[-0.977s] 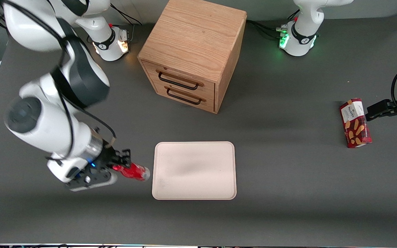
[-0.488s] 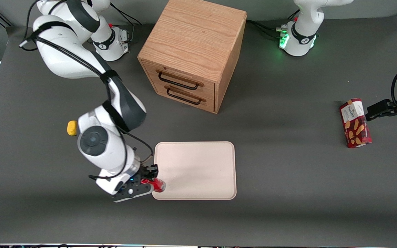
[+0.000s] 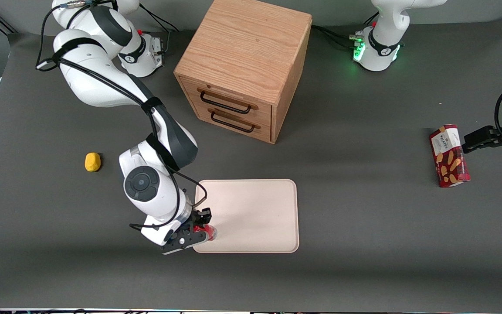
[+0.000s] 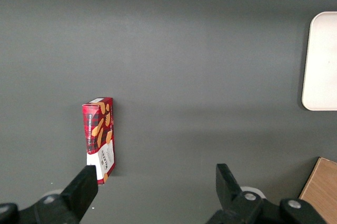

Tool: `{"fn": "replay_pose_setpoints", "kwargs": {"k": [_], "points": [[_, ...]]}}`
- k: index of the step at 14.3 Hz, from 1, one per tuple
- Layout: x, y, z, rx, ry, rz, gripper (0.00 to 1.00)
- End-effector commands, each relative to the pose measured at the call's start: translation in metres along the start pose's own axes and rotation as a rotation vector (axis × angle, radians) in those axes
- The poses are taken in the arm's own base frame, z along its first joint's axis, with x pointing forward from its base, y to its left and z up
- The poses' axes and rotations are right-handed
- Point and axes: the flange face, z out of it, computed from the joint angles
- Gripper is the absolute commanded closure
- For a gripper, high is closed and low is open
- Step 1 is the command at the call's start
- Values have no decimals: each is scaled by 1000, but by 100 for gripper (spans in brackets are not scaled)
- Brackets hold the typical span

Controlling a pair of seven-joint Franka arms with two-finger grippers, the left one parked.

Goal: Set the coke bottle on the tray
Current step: 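Lower the bottle onto the tray corner and open the right gripper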

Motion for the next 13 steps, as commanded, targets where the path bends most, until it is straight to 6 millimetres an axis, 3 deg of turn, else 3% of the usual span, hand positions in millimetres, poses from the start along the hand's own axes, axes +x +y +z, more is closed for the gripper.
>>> {"fn": "replay_pose_setpoints", "kwargs": {"k": [1,2,3,5,6,7,8,13], "points": [[2,-1,3,-9,19,-6,100],[2,0,3,-10,19,-4,100],[2,1,3,-11,19,4,84],[0,0,7,-12,11,13,34],[-1,1,10,-12,6,15,34],[-2,1,11,-13,4,14,23],[-2,1,12,-12,5,15,0],[1,5,18,1,43,17,0]]}}
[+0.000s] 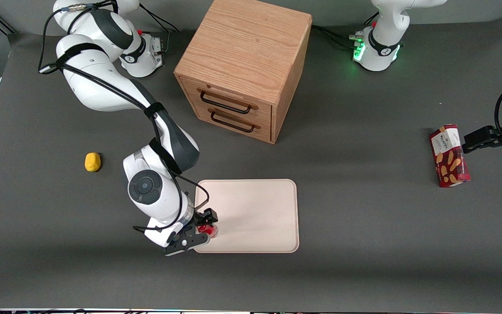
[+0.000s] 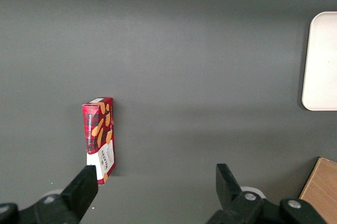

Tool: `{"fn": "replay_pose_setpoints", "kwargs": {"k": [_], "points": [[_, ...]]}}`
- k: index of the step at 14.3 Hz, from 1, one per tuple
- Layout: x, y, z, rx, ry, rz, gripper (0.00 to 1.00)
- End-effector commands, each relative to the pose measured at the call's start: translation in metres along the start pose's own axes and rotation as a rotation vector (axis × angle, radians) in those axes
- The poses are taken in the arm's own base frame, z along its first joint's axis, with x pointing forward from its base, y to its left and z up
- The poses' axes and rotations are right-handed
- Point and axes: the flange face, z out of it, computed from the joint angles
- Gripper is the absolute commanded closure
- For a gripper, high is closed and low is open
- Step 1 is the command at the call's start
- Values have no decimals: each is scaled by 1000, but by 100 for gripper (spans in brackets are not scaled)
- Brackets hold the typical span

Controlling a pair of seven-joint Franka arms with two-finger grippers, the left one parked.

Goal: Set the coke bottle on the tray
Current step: 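Lower the bottle onto the tray corner and open the right gripper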

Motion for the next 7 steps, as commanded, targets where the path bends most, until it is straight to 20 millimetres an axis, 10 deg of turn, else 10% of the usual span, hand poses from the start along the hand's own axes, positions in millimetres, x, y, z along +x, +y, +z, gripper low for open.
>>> {"fn": "replay_pose_setpoints", "kwargs": {"k": [1,7], "points": [[0,4,4,-7,26,17,0],[4,22,-50,12,24,63,0]]}}
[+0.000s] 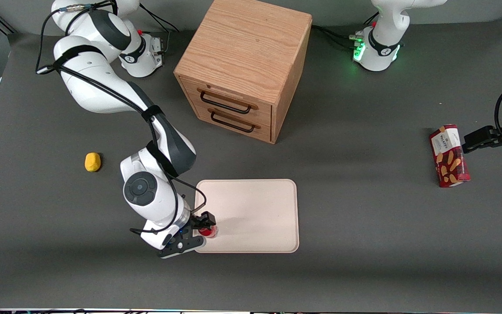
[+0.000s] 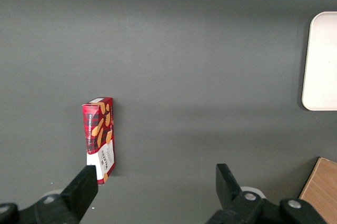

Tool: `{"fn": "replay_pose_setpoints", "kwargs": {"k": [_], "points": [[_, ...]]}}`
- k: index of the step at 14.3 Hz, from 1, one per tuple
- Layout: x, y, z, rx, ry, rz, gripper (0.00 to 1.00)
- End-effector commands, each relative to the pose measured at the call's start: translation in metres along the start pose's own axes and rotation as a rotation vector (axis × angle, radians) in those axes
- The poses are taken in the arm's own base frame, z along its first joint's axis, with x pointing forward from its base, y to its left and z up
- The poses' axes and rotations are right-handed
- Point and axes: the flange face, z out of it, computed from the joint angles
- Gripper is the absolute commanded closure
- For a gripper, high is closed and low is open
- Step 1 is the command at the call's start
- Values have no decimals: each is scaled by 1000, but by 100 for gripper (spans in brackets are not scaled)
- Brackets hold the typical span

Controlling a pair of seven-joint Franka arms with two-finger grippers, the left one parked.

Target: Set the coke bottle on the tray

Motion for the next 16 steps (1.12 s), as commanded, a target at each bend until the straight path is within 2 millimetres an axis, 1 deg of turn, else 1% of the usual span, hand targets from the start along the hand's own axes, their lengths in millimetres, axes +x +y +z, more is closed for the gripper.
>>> {"fn": "replay_pose_setpoints", "kwargs": {"k": [1,3,4,5,7,8,9,10,11,13,14,15,16], "points": [[-3,11,-60,8,-45,61,0],[-16,28,-105,10,-121,95,0],[-25,41,-128,7,-131,110,0],[-40,59,-147,-7,-145,143,0],[-75,105,-191,28,-156,266,0],[-95,121,-209,39,-162,281,0],[-116,137,-224,33,-169,281,0],[-141,161,-239,17,-172,318,0],[-166,178,-256,23,-169,362,0],[-215,207,-283,24,-162,413,0],[-233,217,-297,27,-163,401,0],[-245,224,-308,24,-186,400,0],[-253,229,-314,12,-220,405,0]]}}
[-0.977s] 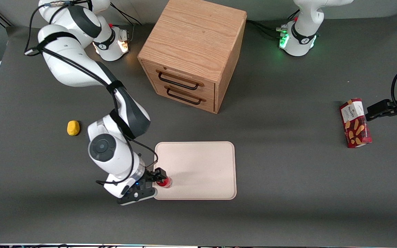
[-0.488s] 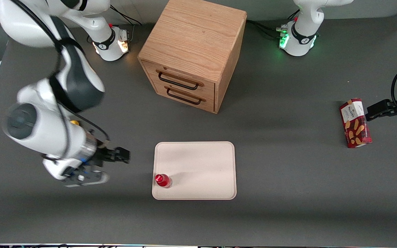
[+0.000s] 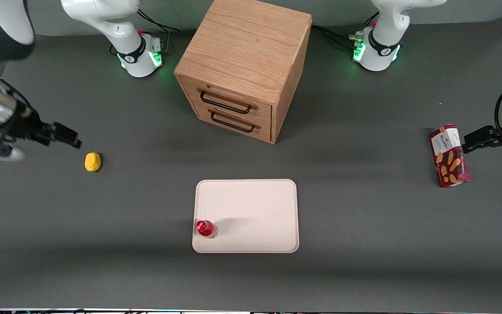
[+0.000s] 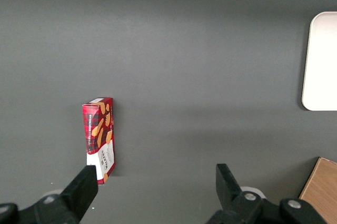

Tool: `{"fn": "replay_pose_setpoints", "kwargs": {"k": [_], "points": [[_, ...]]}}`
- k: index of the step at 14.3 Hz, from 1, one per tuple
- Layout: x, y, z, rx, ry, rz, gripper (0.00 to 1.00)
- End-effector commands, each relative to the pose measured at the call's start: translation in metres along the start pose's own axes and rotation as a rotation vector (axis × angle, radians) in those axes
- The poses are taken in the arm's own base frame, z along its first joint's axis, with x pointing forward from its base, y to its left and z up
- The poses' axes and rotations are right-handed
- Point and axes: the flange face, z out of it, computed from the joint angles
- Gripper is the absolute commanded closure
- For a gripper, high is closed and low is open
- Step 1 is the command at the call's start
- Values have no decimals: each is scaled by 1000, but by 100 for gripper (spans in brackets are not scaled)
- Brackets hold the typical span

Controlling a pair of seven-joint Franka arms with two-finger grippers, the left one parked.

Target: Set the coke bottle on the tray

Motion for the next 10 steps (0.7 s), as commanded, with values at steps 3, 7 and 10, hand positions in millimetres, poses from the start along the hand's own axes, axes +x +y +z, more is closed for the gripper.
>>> {"fn": "replay_pose_setpoints", "kwargs": {"k": [3,7,10], "points": [[-36,15,-31,-62,-37,-28,0],[-35,7,-42,-78,-25,-33,0],[-28,1,-37,-80,-31,-40,0]]}}
